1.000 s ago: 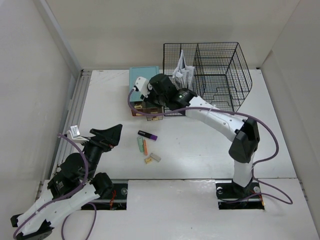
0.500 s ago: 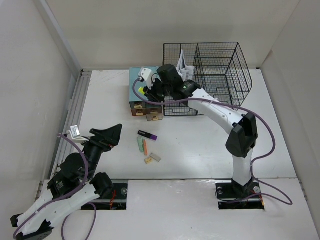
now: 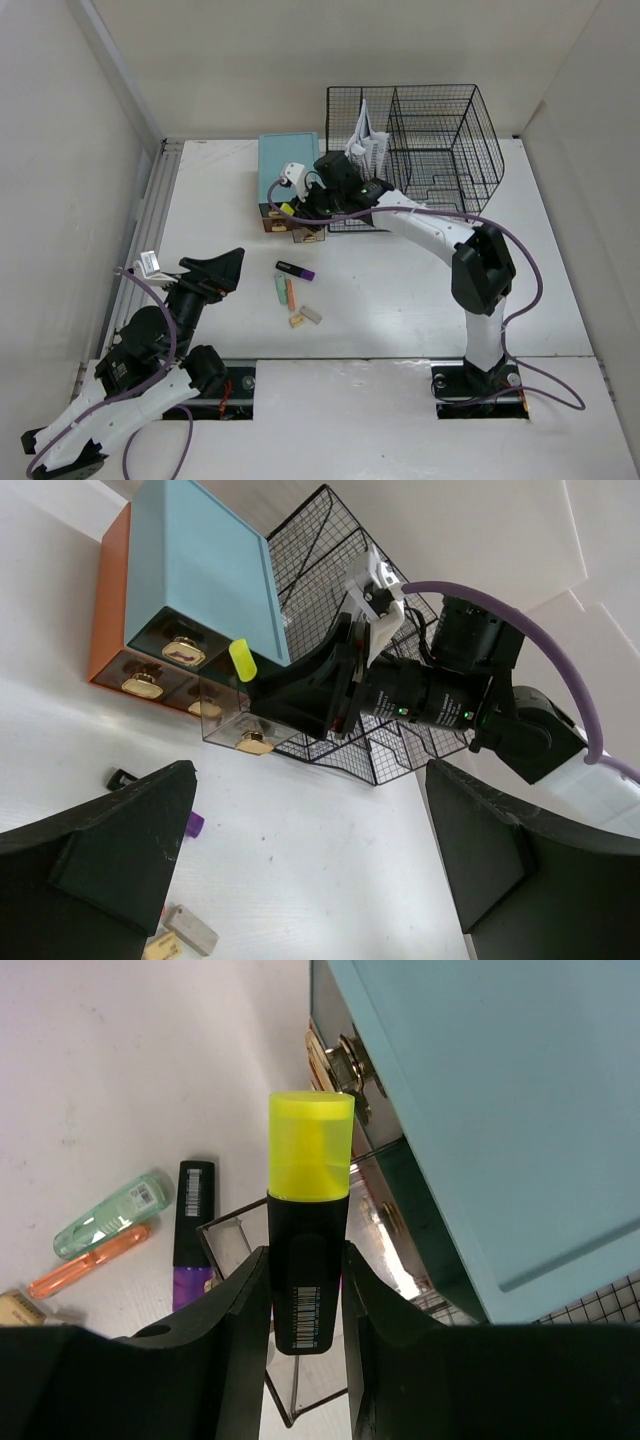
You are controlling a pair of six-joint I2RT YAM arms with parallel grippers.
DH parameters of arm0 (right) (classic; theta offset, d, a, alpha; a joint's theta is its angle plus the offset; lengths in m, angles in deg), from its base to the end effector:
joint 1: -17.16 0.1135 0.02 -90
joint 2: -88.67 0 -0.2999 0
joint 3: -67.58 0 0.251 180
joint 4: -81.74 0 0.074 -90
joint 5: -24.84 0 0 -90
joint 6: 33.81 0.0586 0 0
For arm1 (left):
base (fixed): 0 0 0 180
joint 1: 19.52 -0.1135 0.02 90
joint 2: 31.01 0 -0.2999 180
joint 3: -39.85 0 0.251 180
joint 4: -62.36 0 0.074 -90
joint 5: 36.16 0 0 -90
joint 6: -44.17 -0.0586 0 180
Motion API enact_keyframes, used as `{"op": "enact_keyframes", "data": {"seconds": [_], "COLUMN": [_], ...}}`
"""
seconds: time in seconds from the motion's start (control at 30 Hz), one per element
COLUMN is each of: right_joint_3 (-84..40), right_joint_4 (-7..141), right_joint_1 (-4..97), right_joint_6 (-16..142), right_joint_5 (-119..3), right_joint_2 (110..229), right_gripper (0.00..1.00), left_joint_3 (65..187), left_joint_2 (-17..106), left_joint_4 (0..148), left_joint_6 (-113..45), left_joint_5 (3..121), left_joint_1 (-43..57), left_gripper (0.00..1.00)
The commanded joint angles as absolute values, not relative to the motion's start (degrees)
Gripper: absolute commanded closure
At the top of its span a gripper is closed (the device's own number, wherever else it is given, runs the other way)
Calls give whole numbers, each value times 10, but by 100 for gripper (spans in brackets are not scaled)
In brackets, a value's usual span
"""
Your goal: Organize the desk
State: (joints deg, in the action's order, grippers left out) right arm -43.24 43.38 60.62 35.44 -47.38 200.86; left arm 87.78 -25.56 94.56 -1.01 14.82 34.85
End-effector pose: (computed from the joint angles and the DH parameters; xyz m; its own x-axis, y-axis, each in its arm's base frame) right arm 0.3390 0.3459 0.3022 -0.1414 -0.5988 -0.7883 -0.9363 0.3395 -0.0900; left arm 0.0441 0.0018 0.3328 -0.1170 -0.7768 -0.6187 0.2652 0.5760 -0.7733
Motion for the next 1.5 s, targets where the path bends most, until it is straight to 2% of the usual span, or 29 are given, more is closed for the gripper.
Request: {"op": "enact_keyframes", "data": {"seconds": [0.0, 0.67, 1.47], "right_joint_3": [-427, -421, -443], "right_joint_4": [477, 376, 288], "right_joint_1": [605, 605, 626], "right_joint_6": [360, 416, 444], "right_joint_5": [-464, -550, -572], "right_joint_2": [1980, 1955, 1970], "right_gripper": [100, 100, 100], "left_joint_3": [878, 878, 878], "left_joint_2": [-259, -259, -270], "left_joint_4": [922, 922, 917], "left_joint_6": [-21, -21, -26], "left_joint_5": [152, 152, 152], "left_joint_1": [351, 351, 351], "left_gripper": [1, 1, 1]}}
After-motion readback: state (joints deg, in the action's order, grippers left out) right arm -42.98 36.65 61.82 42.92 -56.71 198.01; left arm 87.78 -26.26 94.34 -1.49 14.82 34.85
